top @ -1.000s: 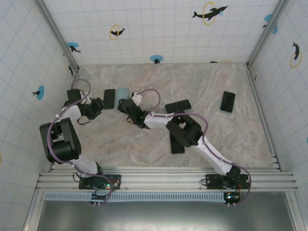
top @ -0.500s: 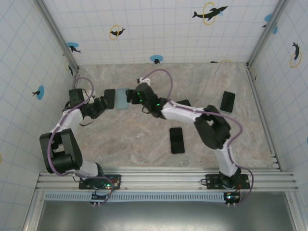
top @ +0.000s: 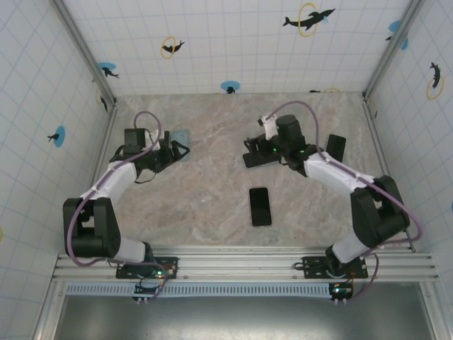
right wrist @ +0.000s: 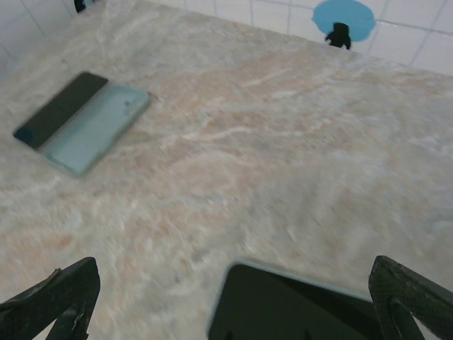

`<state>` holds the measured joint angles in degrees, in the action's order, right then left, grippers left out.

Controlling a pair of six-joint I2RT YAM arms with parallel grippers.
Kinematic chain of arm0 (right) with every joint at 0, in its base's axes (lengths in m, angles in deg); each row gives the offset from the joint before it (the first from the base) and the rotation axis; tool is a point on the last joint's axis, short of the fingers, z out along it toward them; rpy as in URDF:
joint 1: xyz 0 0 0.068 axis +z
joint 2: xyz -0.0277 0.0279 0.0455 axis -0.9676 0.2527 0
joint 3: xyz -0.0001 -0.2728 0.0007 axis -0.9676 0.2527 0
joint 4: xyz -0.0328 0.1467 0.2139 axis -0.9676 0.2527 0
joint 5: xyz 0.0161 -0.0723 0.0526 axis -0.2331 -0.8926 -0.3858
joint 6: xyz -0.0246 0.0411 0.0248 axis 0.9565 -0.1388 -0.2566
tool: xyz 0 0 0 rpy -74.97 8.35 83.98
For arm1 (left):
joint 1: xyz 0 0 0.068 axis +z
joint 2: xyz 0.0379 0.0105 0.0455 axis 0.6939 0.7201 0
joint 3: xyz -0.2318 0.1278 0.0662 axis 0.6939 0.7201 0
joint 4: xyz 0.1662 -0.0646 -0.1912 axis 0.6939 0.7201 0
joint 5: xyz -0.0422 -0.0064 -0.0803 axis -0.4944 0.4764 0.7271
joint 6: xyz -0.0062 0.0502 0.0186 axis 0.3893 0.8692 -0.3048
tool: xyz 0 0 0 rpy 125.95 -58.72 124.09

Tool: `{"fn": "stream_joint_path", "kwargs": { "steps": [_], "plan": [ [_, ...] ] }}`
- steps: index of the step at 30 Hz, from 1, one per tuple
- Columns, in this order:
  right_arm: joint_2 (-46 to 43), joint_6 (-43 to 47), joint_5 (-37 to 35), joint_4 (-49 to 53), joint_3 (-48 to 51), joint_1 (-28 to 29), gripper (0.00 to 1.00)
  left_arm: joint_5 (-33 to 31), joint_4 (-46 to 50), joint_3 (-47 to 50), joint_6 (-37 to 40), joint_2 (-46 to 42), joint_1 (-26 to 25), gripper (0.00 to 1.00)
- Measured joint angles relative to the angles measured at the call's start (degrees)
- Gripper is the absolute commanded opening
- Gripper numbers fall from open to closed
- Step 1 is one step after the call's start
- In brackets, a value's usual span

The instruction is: Take the phone out of the phone case

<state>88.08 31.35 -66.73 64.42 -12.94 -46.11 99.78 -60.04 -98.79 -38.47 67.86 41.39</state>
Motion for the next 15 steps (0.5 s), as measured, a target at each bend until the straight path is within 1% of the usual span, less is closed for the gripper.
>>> {"fn": "stream_joint_path", "kwargs": {
  "steps": [4, 7, 10, 15],
  "plan": [
    [-5.7, 4.1, 1.8, 3.0, 4.8, -3.2, 0.99, -0.2, -0.9, -0.4, 0.2, 1.4, -2.8, 0.98],
    [-8.7, 4.7, 2.9, 4.2, 7.6, -5.9, 0.99, -0.7, -1.2, -1.4, 0.7, 3.3, -4.6, 0.98],
    [-10.3, 3.8, 3.6, 4.3, 9.7, -7.9, 0.99, -0.9, -1.6, -2.9, 1.7, 5.4, -6.2, 0.98],
    [-9.6, -1.8, 2.4, 6.7, 10.1, -7.9, 0.99, -1.3, -1.7, -6.1, 3.1, 8.7, -8.1, 0.98]
  ]
}}
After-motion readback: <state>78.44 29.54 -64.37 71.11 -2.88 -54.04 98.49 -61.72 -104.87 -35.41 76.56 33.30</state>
